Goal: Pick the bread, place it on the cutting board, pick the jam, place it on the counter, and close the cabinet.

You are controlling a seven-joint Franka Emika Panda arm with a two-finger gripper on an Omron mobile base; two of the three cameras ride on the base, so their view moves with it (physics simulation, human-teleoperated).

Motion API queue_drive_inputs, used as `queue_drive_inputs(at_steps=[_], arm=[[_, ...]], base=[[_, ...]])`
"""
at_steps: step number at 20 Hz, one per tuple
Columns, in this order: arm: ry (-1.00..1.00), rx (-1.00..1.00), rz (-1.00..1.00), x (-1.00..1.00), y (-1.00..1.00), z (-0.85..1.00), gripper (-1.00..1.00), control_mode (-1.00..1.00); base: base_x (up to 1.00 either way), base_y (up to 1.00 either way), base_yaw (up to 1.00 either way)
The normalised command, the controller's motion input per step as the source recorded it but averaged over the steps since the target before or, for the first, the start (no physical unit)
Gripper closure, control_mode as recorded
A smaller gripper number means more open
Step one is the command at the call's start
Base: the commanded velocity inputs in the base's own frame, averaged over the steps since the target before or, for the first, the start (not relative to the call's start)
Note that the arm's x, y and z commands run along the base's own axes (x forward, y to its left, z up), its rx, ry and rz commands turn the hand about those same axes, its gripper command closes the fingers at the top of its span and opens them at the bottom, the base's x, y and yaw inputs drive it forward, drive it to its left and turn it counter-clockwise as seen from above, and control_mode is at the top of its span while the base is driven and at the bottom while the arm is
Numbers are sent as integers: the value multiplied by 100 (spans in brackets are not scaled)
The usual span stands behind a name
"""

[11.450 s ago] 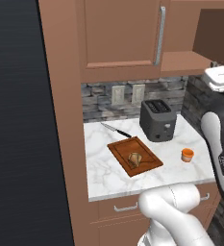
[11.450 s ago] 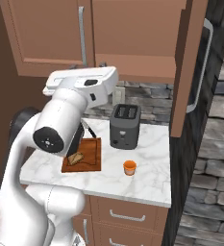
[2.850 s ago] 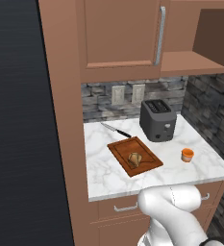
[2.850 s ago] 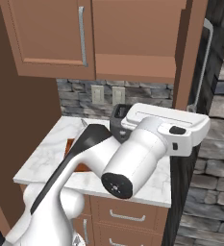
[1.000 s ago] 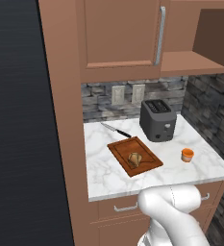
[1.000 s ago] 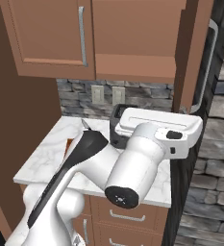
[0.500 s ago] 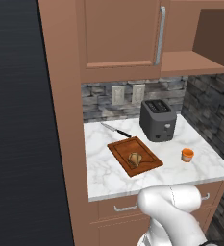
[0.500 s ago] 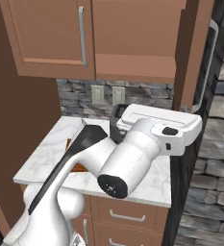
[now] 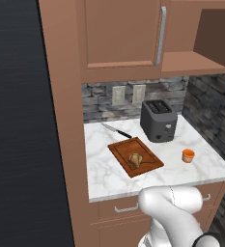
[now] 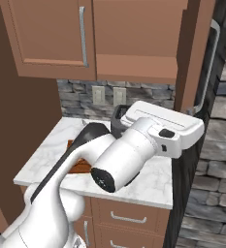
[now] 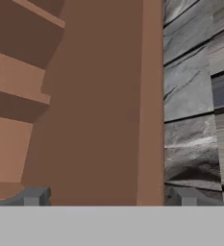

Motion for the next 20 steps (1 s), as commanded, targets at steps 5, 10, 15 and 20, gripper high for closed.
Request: queue_drive_inputs(at_steps=[5, 10, 15, 20], arm=[[-1, 1, -8, 26, -8, 2, -100, -100], [0, 3, -9, 56, -17, 6, -100, -100], [0, 3, 3, 22, -7, 1, -100, -100], [0, 0, 27, 0, 18, 0, -100, -100]], base=[[0, 0, 0], [0, 0, 0], [0, 0, 0], [0, 0, 0]])
